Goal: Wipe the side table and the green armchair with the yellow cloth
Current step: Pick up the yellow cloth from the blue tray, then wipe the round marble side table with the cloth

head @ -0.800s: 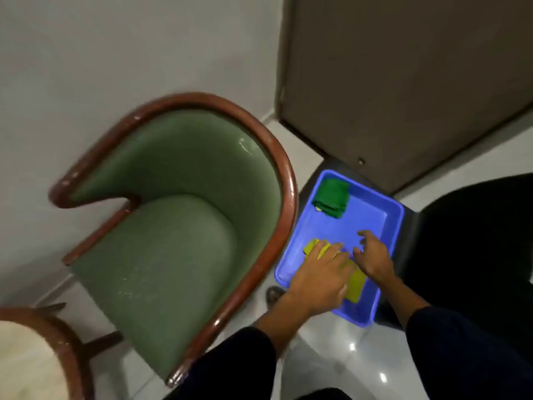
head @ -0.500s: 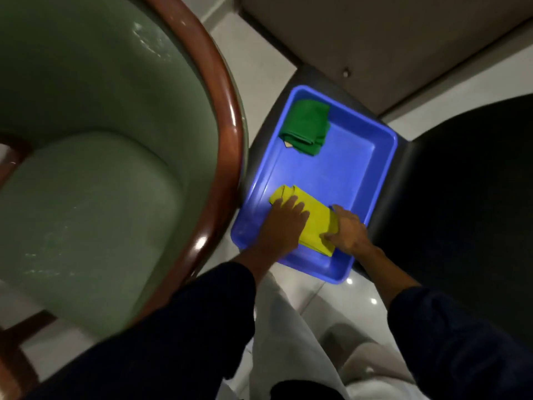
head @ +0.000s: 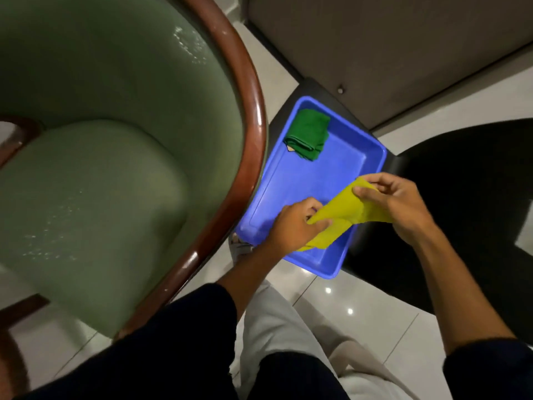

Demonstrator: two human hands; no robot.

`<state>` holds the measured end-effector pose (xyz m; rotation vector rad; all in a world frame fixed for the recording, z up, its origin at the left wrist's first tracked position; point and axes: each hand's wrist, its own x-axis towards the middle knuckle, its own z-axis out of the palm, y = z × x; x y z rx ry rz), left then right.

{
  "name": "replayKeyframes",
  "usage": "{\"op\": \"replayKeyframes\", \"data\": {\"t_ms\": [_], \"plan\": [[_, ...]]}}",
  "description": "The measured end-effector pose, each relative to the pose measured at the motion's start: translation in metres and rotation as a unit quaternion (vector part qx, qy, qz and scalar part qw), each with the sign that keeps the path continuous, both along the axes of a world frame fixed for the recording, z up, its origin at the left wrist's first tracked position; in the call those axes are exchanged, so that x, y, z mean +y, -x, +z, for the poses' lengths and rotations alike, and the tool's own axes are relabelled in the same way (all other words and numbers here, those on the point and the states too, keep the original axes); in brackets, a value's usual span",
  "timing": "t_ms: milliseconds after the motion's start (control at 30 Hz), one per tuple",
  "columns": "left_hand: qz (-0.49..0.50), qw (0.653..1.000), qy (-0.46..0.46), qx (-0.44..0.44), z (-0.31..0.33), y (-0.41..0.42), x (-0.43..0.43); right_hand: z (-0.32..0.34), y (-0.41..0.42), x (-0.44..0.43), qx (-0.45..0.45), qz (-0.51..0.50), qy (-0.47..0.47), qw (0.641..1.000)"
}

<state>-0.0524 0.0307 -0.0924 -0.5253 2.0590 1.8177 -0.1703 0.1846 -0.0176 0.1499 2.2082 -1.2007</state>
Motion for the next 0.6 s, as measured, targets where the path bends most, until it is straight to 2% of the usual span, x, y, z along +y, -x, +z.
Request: {"op": "replayKeyframes", "data": {"t_ms": [100, 200, 333, 400, 467, 533, 600], "plan": [[0.082, 0.988, -0.13, -0.005, 0.04, -0.031, -0.013, 0.044, -0.016, -0.035, 0.081, 0.088, -0.013, 0.993], [0.146, 0.95, -0.277, 0.014, 0.079, -0.078, -0.049, 0.083, -0.043, -0.083, 0.145, 0.16, -0.02, 0.976], [0.233, 0.916, -0.323, 0.05, 0.11, -0.171, -0.116, 0.12, -0.107, -0.171, 0.19, 0.18, 0.02, 0.965], [0.327, 0.886, -0.324, 0.059, 0.113, -0.225, -0.157, 0.125, -0.148, -0.218, 0.135, 0.179, 0.072, 0.972], [0.436, 0.842, -0.313, 0.06, 0.107, -0.277, -0.198, 0.12, -0.187, -0.26, 0.033, 0.225, 0.095, 0.969], [0.546, 0.785, -0.288, 0.044, 0.094, -0.335, -0.235, 0.1, -0.234, -0.302, -0.077, 0.28, 0.129, 0.948], [0.608, 0.753, -0.25, 0.008, 0.075, -0.394, -0.258, 0.068, -0.287, -0.34, -0.103, 0.348, 0.102, 0.926]]}}
